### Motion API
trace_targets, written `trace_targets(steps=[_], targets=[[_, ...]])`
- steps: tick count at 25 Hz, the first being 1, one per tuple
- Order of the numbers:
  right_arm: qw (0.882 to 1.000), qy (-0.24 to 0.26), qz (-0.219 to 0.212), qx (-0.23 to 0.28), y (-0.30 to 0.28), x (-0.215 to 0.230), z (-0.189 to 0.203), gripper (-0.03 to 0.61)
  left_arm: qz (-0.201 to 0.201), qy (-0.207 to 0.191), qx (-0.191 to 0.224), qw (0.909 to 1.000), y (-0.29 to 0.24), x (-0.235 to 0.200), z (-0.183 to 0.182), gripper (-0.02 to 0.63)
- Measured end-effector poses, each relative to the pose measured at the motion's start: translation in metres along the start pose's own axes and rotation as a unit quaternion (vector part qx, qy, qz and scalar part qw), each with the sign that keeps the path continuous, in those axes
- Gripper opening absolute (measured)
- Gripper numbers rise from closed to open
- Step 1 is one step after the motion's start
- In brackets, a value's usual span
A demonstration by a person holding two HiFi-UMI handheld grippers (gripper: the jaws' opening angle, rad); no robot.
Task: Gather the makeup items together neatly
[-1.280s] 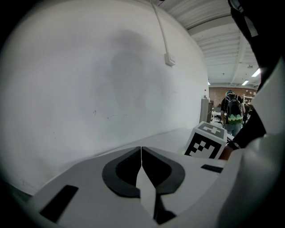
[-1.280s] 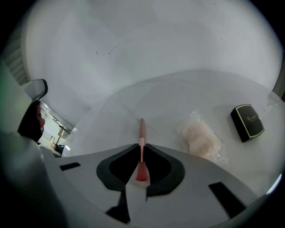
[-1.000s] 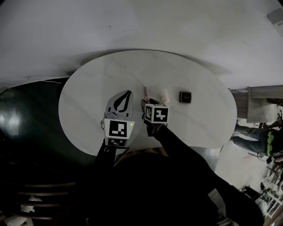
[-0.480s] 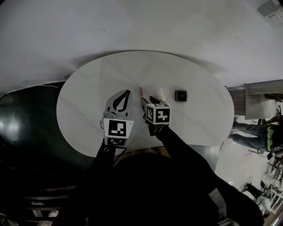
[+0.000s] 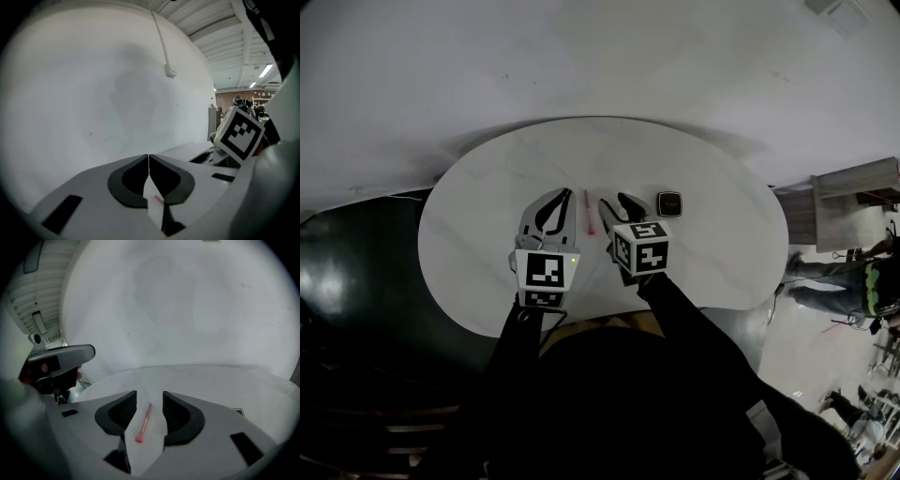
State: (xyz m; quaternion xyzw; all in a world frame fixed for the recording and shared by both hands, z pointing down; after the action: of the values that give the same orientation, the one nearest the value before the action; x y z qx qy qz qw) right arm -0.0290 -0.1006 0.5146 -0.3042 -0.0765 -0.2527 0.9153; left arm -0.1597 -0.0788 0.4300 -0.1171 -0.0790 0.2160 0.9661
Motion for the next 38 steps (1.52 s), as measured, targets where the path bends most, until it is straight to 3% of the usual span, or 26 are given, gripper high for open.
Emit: trace_targets(steps=[14, 25, 31, 34, 38], targets=[[0.985, 0.085, -0.044, 0.143, 0.077, 0.059, -0.064, 0.189, -0.053, -0.016, 0.004, 0.9985, -0.019, 0.058, -0.033, 0.018], [0.948, 0.204, -0.072, 0.235, 0.139, 0.084, -0.092, 0.186, -0.094, -0.041, 0.067, 0.9925, -0.025, 0.102, -0.080, 0.018], [0.938, 0.213, -0.068, 0.265, 0.153, 0.094, -0.099, 0.163, -0.098, -0.046, 0.076, 0.9912, -0.025, 0.116, -0.085, 0.018], [0.939, 0.206, -0.066, 0.268, 0.157, 0.097, -0.101, 0.152, -0.098, -0.047, 0.074, 0.9912, -0.025, 0.120, -0.084, 0.018], [0.940, 0.199, -0.066, 0.270, 0.164, 0.101, -0.106, 0.077, -0.098, -0.068, 0.073, 0.9902, -0.027, 0.125, -0.091, 0.018]])
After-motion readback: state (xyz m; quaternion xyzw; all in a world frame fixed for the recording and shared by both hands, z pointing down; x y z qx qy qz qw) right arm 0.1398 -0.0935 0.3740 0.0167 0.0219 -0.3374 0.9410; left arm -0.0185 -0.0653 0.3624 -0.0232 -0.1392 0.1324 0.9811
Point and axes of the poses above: the fingertips, and each gripper's own axes: y backward along the fingers, x to its right, z out of its underside, the point moved 6 cm from there along y, backward along the fingers, and after that the axes turned 8 degrees about x, right-handed, at the moved point
